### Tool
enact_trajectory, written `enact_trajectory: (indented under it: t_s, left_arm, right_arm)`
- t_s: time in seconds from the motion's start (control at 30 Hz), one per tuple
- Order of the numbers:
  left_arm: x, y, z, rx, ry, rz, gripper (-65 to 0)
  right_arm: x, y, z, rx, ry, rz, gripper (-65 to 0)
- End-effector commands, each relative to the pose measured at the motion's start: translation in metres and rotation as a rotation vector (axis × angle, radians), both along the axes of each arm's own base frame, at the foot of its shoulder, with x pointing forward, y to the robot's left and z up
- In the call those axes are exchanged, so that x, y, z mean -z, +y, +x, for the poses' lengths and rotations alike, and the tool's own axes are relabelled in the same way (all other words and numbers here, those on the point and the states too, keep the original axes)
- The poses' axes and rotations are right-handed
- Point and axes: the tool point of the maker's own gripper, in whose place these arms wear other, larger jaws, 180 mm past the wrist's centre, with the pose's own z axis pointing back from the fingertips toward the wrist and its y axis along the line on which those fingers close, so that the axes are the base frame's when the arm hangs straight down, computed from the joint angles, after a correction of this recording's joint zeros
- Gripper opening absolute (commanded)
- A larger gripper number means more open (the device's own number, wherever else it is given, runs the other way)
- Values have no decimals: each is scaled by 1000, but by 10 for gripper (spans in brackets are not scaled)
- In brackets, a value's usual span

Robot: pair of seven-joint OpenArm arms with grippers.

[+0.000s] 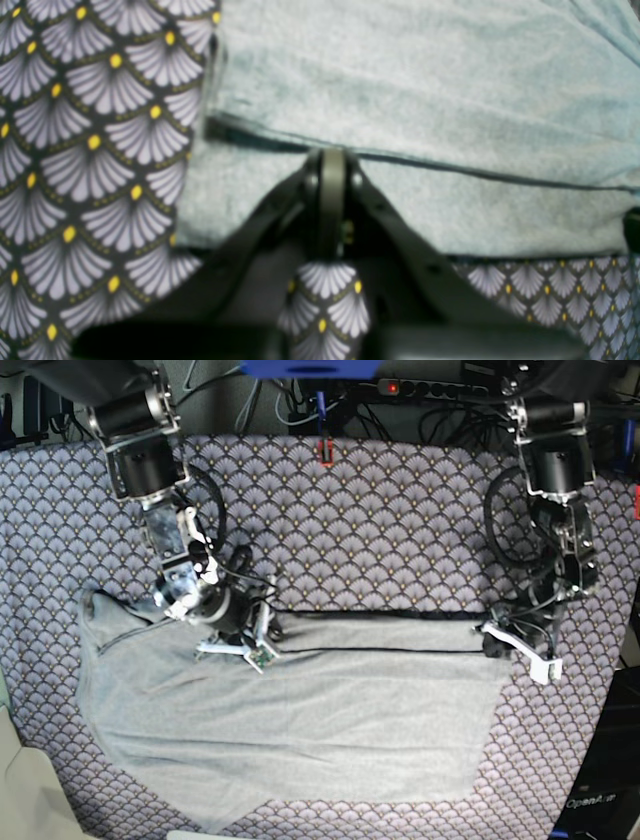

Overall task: Fold the T-shirt properly
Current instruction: 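Release with the right gripper, grasp the fold corner and pull it outward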

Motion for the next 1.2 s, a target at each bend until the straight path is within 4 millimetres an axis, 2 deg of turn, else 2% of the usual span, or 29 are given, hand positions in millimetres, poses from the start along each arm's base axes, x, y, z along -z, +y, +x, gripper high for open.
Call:
enact_trajectory:
  t_s: [0.0,0.23,0.4,0.57,0.7,0.8,0.9,0.97,1.07,1.13,1.17]
  left_arm:
    - [-18,5,10,-2,-57,2,-650]
    - [-17,5,9,-1,-54,4,-650]
    - [-17,10,8,-4,-53,14,-650]
    - [-17,11,8,-3,-52,16,-650]
    - [-16,11,7,0,-46,17,-650]
    - [-17,12,7,-4,-46,18,-650]
    - [-14,11,5,2,-29,18,-650]
    - [-10,9,2,13,-2,19,-650]
    - [-3,10,-6,14,17,19,-650]
    - [-11,8,-6,22,-9,31,-650]
    - [-14,8,-7,23,-18,37,-650]
  right_arm:
    - [-23,2,20,3,-67,20,-598]
    - [-36,-1,33,9,-97,16,-597]
    - [-23,-7,40,22,-62,20,-598]
    - [-6,-7,34,28,-39,59,-597]
    - [-25,-4,52,23,-102,92,-596]
    - [-60,-5,83,23,-186,114,-596]
    - [-90,-22,116,101,-267,132,-596]
    - [-108,-32,130,139,-303,140,-596]
    - [-115,-48,135,196,-313,169,-596]
    - [-109,-55,132,217,-292,156,-597]
    - [-99,-59,124,222,-273,140,-598]
